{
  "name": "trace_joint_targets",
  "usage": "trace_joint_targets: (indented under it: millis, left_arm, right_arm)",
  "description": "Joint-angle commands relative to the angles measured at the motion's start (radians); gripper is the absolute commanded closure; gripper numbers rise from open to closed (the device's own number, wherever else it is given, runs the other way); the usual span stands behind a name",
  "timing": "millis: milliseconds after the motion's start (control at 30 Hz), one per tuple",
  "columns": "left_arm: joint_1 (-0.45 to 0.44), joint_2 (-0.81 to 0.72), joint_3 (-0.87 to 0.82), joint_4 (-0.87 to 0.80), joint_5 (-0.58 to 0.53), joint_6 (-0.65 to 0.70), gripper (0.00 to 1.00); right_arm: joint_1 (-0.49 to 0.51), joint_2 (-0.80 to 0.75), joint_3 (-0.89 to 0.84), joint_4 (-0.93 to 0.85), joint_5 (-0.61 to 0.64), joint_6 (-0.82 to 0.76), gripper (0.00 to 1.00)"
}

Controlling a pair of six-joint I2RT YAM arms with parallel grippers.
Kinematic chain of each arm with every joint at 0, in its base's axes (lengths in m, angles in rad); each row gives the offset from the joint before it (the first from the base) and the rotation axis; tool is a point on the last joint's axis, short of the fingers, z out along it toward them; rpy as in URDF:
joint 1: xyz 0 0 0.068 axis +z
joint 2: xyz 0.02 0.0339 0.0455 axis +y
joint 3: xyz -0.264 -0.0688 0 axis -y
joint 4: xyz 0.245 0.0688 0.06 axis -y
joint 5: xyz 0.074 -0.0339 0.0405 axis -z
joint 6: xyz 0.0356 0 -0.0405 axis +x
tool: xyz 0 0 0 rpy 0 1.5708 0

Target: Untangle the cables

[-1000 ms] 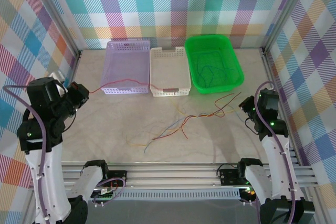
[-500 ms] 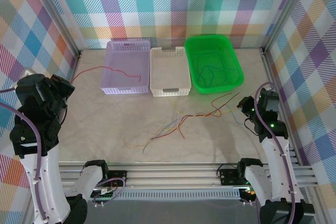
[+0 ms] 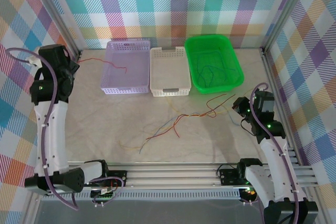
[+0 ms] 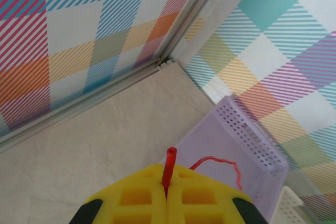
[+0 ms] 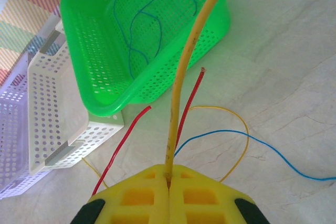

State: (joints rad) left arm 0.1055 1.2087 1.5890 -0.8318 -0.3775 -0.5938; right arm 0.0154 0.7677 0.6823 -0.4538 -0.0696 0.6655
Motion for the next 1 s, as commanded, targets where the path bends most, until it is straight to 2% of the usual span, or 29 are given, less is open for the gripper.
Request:
trace_joint_targets:
  millis: [0, 400, 700, 967]
  left_arm:
    - [-0.033, 0.034, 0.001, 0.076, -0.083, 0.064, 1.00]
    - [-0.221, 0.270, -0.002, 0.158, -0.281, 0.177, 1.00]
    - [-0.275, 0.432, 0.069, 0.146, -0.382, 0.234, 1.00]
    - [-0.413, 0.603, 0.170, 0.145, -0.535, 0.344, 1.00]
  right_arm:
    - [0.027, 0.006, -0.007, 0.059, -0.019, -0.004, 1.00]
    - [0.114, 0.042, -0.054, 0.120, 0.002, -0.015, 1.00]
    - [0.136, 0.033, -0.075, 0.129, -0.007, -0.024, 1.00]
    - [0.147, 0.022, -0.080, 0.130, -0.014, -0.027, 1.00]
